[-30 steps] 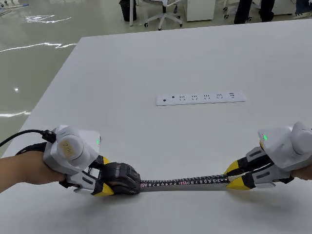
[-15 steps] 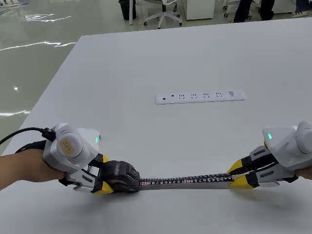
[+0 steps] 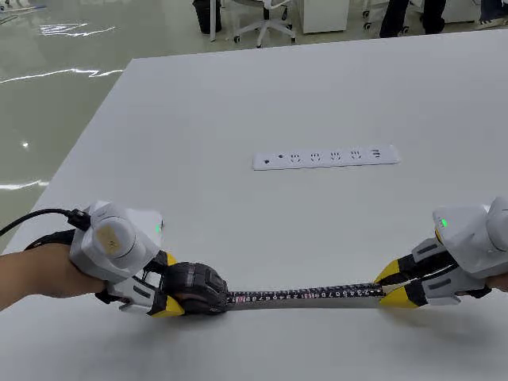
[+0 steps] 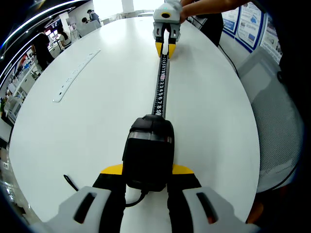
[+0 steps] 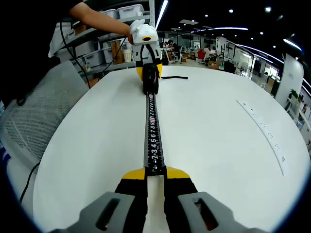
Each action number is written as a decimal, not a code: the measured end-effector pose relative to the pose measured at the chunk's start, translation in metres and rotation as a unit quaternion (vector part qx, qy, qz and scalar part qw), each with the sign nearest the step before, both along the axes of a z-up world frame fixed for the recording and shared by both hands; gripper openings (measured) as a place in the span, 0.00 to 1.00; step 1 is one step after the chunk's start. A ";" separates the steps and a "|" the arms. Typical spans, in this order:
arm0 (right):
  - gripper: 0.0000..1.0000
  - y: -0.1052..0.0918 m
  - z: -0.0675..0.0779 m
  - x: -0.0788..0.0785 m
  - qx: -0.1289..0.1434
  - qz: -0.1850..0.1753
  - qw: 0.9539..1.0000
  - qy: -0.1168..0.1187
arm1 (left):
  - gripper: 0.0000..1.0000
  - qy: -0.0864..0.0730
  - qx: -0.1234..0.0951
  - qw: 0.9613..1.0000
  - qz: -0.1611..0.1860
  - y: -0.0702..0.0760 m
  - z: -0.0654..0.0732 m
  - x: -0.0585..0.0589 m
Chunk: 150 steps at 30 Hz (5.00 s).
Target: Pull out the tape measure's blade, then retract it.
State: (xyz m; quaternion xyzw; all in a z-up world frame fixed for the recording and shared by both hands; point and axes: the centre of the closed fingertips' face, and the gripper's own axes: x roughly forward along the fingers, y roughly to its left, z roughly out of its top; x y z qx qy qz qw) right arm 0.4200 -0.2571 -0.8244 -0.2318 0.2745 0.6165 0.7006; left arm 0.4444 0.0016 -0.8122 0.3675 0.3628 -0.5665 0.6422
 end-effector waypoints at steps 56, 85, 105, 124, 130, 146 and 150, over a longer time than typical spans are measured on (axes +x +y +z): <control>0.43 -0.016 0.004 -0.001 -0.038 -0.084 0.996 0.021 | 0.46 -0.003 0.028 1.000 0.000 0.013 -0.006 -0.006; 0.61 -0.024 0.037 -0.036 -0.026 -0.200 0.979 0.016 | 0.65 0.002 -0.054 0.987 0.154 0.033 0.030 -0.040; 0.67 -0.012 0.062 -0.060 -0.012 -0.262 0.965 -0.003 | 0.78 -0.021 -0.114 0.960 0.253 0.029 0.049 -0.074; 0.79 -0.010 0.077 -0.077 0.010 -0.347 0.938 -0.019 | 0.84 -0.064 -0.165 0.928 0.328 0.009 0.067 -0.093; 0.84 -0.006 0.082 -0.083 0.031 -0.377 0.925 -0.022 | 0.87 -0.074 -0.177 0.918 0.348 0.003 0.072 -0.100; 0.91 -0.001 0.092 -0.086 0.059 -0.416 0.907 -0.033 | 0.99 -0.083 -0.193 0.904 0.373 -0.006 0.075 -0.109; 0.91 0.002 0.091 -0.088 0.057 -0.415 0.907 -0.033 | 0.99 -0.077 -0.197 0.902 0.377 -0.006 0.075 -0.111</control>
